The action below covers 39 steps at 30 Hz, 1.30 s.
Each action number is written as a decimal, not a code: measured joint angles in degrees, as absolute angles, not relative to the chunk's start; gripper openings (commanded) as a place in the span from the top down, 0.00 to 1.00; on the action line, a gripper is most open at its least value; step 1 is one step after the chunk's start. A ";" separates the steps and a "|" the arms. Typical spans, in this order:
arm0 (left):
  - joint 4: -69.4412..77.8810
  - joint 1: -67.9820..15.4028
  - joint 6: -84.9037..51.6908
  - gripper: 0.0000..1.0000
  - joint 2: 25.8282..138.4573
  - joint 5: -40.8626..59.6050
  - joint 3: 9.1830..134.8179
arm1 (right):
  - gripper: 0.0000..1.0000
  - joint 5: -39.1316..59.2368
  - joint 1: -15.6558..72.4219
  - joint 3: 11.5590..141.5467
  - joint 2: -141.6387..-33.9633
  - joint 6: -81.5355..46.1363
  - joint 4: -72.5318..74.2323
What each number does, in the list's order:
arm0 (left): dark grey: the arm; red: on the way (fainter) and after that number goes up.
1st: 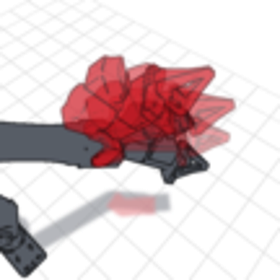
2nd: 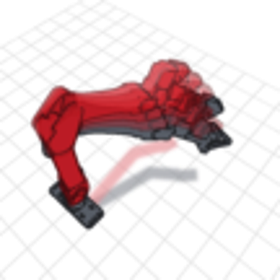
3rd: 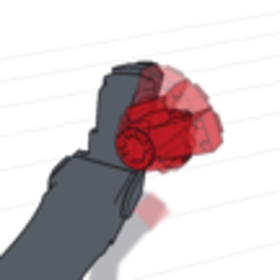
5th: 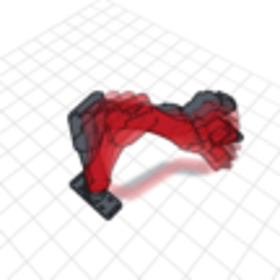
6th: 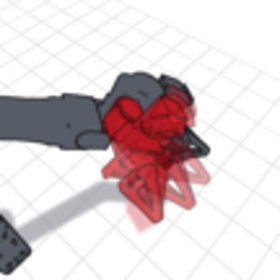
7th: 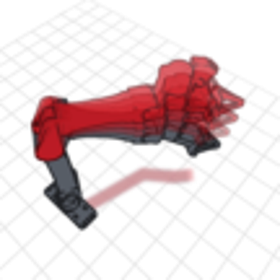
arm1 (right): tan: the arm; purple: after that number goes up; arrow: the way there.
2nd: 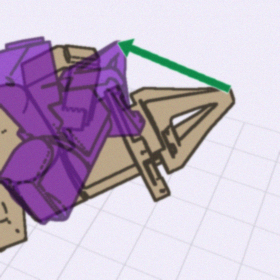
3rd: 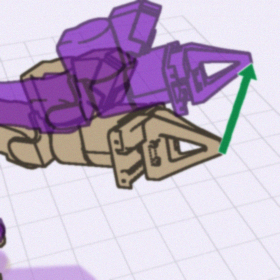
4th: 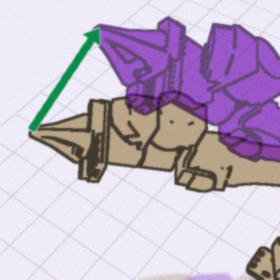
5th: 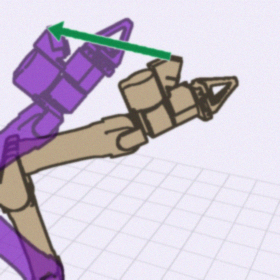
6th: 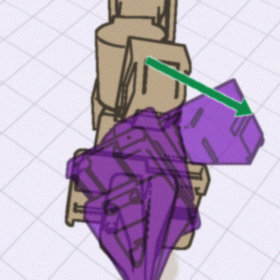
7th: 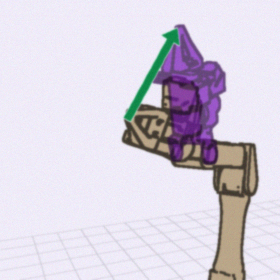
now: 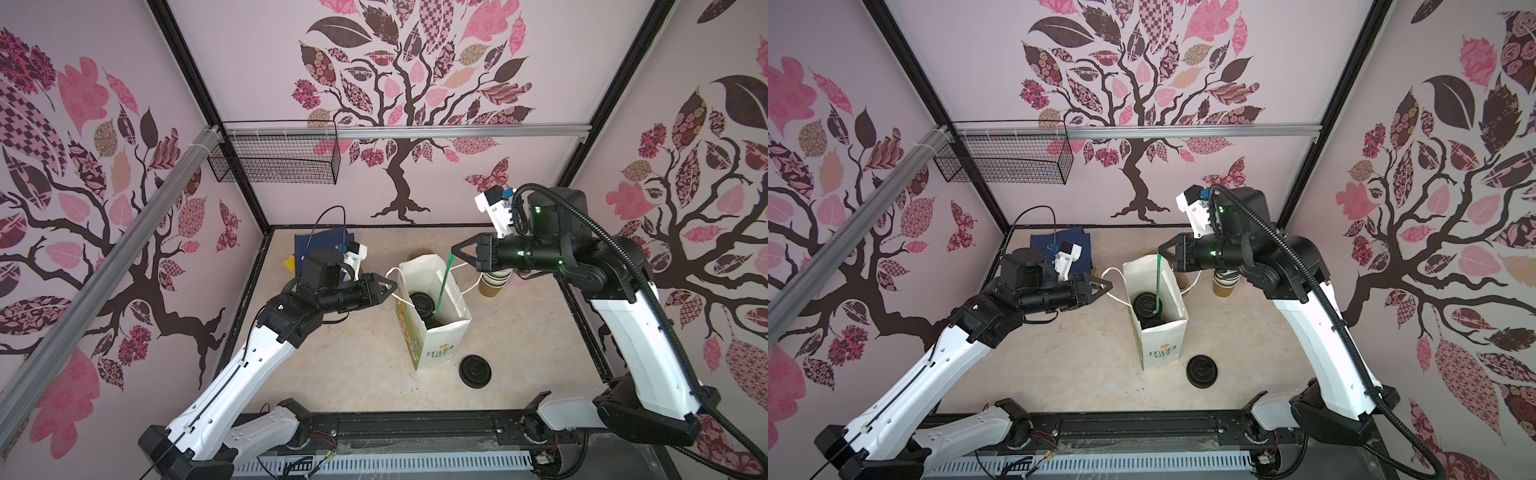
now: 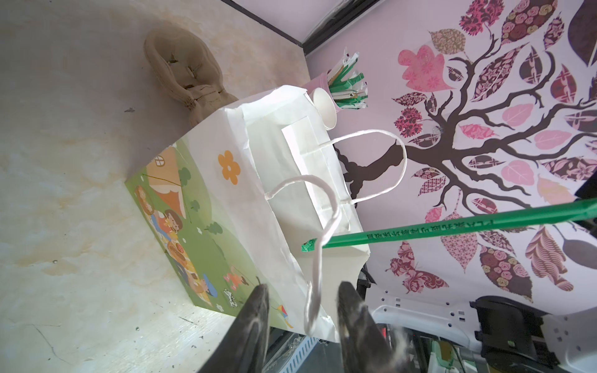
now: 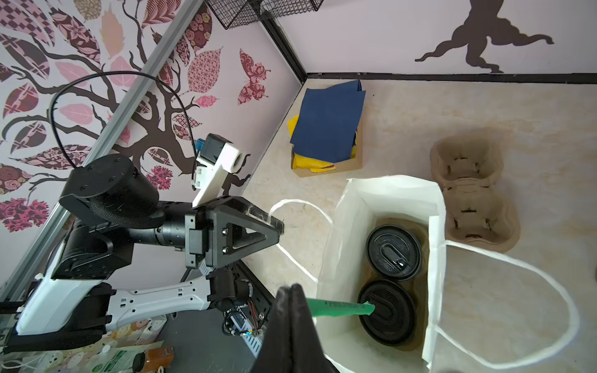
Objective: Pack the takeout coffee
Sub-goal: 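Lower the green straw into the bag beside the cups and open the right gripper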
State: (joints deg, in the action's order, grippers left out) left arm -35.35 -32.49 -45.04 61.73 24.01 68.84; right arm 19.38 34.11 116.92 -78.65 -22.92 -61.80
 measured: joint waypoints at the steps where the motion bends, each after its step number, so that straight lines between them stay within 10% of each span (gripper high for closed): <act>1: -35.20 -32.51 -44.99 0.72 61.78 23.94 68.73 | 1.00 19.16 34.11 117.03 -78.61 -22.92 -61.84; 14: -32.97 -32.49 -45.67 1.00 62.94 23.18 68.31 | 1.00 20.38 34.83 103.61 -78.15 -22.92 -61.60; 28: -32.62 -32.49 -45.71 1.00 63.48 23.16 68.03 | 1.00 23.75 35.73 96.14 -84.12 -24.05 -51.68; 35: -32.62 -32.49 -45.69 1.00 63.59 23.05 68.03 | 0.43 19.62 35.73 102.94 -94.17 -23.29 -53.63; 39: -32.62 -32.49 -45.69 1.00 63.59 22.61 68.03 | 0.39 12.21 35.05 114.17 -95.31 -20.97 -60.38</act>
